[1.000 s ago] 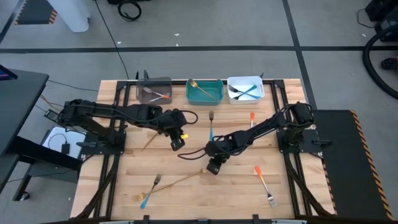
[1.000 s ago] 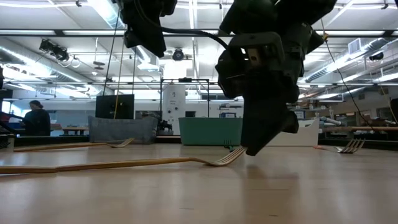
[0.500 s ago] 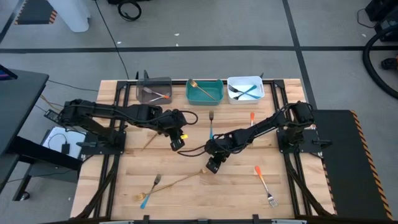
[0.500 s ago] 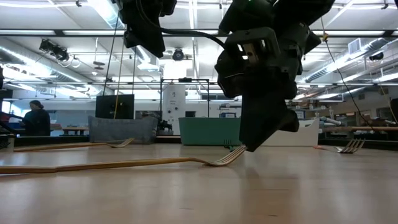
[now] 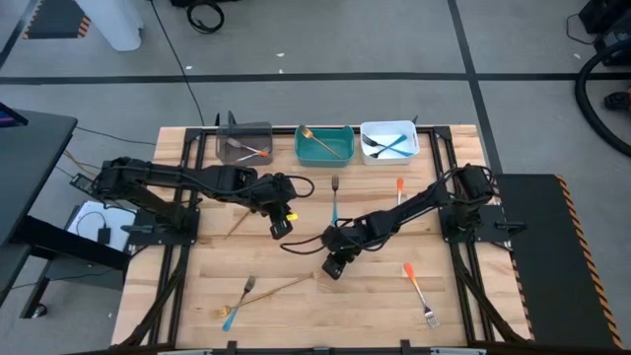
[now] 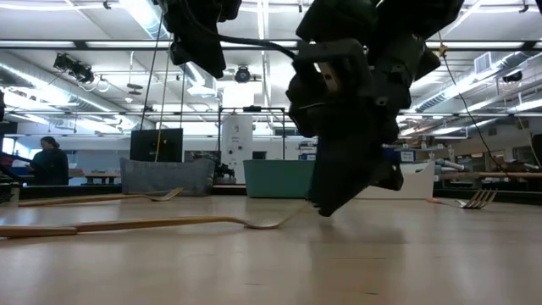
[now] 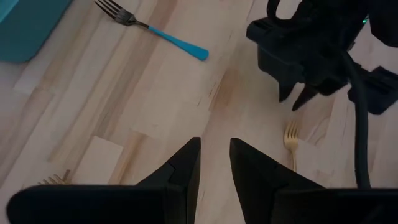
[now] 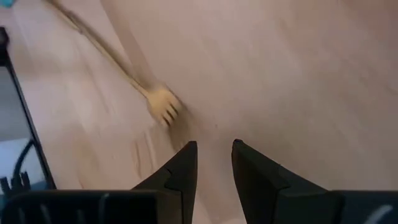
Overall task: Sort silverware by color (type)
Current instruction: Put the gold fork into the green bin
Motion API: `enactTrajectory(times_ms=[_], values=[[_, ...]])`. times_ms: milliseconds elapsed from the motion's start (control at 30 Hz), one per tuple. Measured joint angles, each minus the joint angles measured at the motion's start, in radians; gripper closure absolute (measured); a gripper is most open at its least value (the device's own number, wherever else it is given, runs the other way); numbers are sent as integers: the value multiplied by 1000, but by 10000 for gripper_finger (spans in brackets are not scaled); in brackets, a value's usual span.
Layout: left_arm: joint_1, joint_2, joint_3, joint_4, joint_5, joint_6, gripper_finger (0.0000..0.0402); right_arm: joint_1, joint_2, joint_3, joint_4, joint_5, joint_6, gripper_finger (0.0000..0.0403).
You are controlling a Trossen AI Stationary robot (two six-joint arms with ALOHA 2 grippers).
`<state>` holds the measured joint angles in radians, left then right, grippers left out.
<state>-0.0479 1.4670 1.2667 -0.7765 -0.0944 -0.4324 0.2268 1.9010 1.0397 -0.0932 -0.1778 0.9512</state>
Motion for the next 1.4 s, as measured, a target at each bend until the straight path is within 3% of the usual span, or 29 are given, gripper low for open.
enactTrajectory(times_ms=[233, 500, 700, 1067, 1400], values=[[0, 0, 0, 1, 0, 0, 306, -10, -30, 8, 4, -4, -123, 296], [0, 0, 0, 15, 0, -1, 306, -5, -27, 8, 206, -27, -395, 296], [4, 0, 0, 39, 0, -1, 306, 2, 4, 7, 283, -28, -502, 296], [5, 0, 0, 97, 0, -2, 306, 6, 90, 7, 299, -157, -453, 296], [6, 0, 0, 97, 0, -7, 306, 4, 82, 10, 160, -134, -340, 296]])
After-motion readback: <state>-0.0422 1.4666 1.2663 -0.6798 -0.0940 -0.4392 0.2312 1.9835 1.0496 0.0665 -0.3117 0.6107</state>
